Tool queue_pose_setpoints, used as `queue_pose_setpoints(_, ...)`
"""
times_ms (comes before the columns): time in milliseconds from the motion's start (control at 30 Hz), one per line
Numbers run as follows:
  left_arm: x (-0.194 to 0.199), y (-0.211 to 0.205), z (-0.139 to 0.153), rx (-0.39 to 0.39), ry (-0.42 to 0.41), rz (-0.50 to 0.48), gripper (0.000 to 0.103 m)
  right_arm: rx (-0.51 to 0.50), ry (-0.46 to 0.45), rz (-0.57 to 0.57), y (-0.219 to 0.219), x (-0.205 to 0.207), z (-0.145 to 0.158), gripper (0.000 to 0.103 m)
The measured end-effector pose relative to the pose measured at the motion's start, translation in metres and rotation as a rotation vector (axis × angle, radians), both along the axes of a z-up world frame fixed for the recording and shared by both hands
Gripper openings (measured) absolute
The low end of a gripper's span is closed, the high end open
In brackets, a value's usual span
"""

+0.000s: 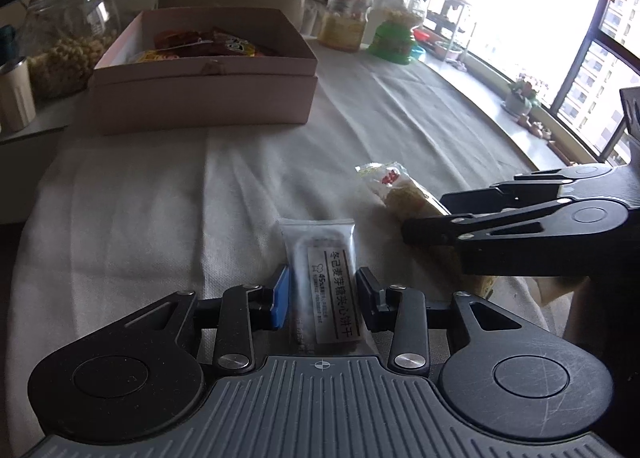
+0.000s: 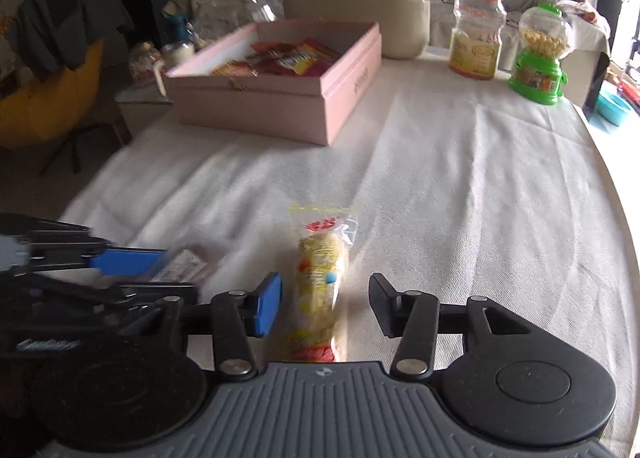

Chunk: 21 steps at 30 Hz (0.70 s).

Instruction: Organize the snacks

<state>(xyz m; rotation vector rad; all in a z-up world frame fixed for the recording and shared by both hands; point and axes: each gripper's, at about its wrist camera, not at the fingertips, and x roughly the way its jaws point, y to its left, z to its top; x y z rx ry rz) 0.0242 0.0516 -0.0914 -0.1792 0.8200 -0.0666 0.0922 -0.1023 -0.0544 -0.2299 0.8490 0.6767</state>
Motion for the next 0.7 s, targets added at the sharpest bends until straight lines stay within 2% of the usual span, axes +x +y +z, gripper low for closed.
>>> queue_pose_setpoints(67, -0.001, -0.003, 0.000, 0.016, 0.002, -0.004, 0.041, -0.019, -0.034, 0.010, 0.005, -0.003, -0.001, 0.044)
queue_pose_setpoints(100, -0.001, -0.004, 0.001, 0.022, 0.003, -0.006, 0.041, -0.026, -0.042, 0.027, 0.006, -0.006, 0.000, 0.035)
queue_pose_setpoints(133, -0.002, -0.005, 0.000, 0.025, 0.004, -0.006, 0.041, -0.025, -0.045, 0.042, 0.007, -0.009, 0.002, 0.030)
queue_pose_setpoints(333, -0.005, -0.008, 0.001, 0.039, 0.002, -0.017, 0.041, 0.003, -0.067, 0.088, 0.000, -0.023, 0.015, 0.029)
queue_pose_setpoints(500, -0.012, -0.002, 0.006, -0.008, -0.001, -0.005, 0.040, 0.064, -0.055, 0.111, -0.009, -0.029, 0.037, 0.029)
queue_pose_setpoints(600, -0.023, 0.007, 0.035, -0.041, -0.093, -0.009, 0.040, 0.104, -0.081, 0.129, -0.013, -0.030, 0.065, 0.028)
queue_pose_setpoints(700, -0.030, 0.024, 0.094, 0.009, -0.251, 0.001, 0.040, 0.165, -0.130, 0.137, -0.012, -0.022, 0.112, 0.028)
